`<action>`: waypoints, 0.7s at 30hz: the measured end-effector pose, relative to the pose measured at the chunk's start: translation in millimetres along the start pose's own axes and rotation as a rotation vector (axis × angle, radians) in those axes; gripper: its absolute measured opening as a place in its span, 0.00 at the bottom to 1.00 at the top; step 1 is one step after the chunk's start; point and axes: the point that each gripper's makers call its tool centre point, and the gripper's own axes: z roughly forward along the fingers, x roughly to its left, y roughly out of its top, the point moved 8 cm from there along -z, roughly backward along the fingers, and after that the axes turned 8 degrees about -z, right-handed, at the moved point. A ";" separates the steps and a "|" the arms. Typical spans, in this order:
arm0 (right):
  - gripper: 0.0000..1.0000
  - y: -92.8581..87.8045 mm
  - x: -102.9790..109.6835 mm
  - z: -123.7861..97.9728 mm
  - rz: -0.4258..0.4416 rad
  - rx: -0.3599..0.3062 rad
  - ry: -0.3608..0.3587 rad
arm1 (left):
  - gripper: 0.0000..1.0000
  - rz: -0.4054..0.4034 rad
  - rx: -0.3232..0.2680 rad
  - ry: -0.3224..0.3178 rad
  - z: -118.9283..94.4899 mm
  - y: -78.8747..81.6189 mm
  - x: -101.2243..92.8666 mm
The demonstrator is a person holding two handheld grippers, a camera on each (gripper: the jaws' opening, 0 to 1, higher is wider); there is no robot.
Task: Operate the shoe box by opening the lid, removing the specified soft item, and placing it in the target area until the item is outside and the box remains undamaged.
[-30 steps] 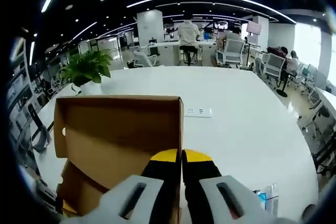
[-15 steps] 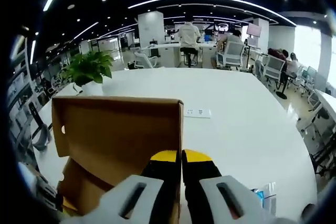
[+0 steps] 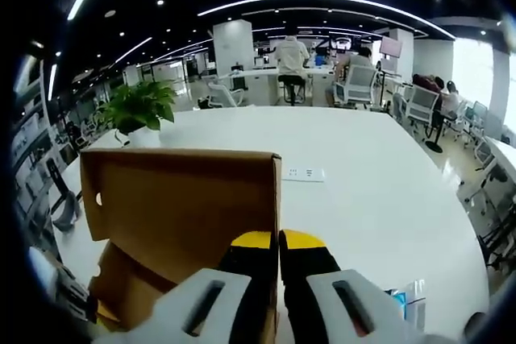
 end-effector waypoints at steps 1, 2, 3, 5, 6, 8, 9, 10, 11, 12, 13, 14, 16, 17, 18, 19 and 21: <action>0.00 -0.4 0.9 -1.0 -0.005 -0.001 -0.002 | 0.02 0.001 0.000 0.000 0.0 0.0 -0.1; 0.00 -0.4 1.0 -1.5 -0.004 -0.001 -0.002 | 0.02 0.000 0.000 0.001 0.0 -0.1 -0.1; 0.00 -0.5 1.1 -1.9 -0.003 -0.002 -0.002 | 0.02 -0.001 0.000 0.002 0.0 -0.1 -0.1; 0.00 -1.0 1.4 -3.7 -0.009 -0.004 -0.002 | 0.02 0.001 -0.001 0.003 -0.1 -0.1 -0.3; 0.00 -1.1 1.4 -4.0 -0.011 -0.005 -0.001 | 0.02 -0.002 0.000 0.002 -0.3 0.1 -0.3; 0.00 -1.7 2.2 -6.2 -0.019 -0.008 -0.003 | 0.02 -0.002 0.001 0.002 0.0 0.2 -0.2; 0.00 -2.0 2.5 -7.1 -0.040 -0.008 -0.007 | 0.02 -0.002 0.000 0.002 0.1 0.1 -0.3; 0.00 -2.1 2.6 -7.9 -0.066 -0.008 -0.011 | 0.02 0.000 -0.001 0.002 0.2 0.0 -0.4; 0.00 -2.6 4.7 -8.9 -0.073 -0.007 -0.016 | 0.02 0.001 -0.002 0.004 0.2 -0.1 -0.5; 0.00 -2.9 4.7 -9.8 -0.083 -0.006 -0.018 | 0.02 0.001 -0.003 0.004 0.4 -0.2 -0.4; 0.00 -2.9 4.6 -9.6 -0.083 -0.006 -0.019 | 0.02 0.003 -0.003 0.004 0.4 -0.2 -0.4; 0.00 -2.8 4.3 -9.9 -0.080 -0.005 -0.019 | 0.02 0.003 -0.004 0.004 0.0 0.1 -0.4; 0.00 -3.2 4.3 -10.4 -0.084 -0.006 -0.018 | 0.02 0.003 -0.003 0.003 0.0 0.1 -0.3; 0.00 -3.4 4.2 -10.3 -0.084 -0.007 -0.018 | 0.02 0.004 -0.004 0.002 0.2 0.1 -0.2; 0.00 -3.6 4.1 -10.4 -0.088 -0.008 -0.019 | 0.02 0.003 -0.004 0.002 0.2 0.2 -0.2; 0.00 -3.9 4.2 -10.4 -0.106 -0.010 -0.020 | 0.02 0.003 -0.004 0.002 0.2 0.2 -0.2; 0.00 -4.3 4.6 -11.3 -0.106 -0.012 -0.019 | 0.02 0.001 -0.004 0.002 0.2 0.3 0.1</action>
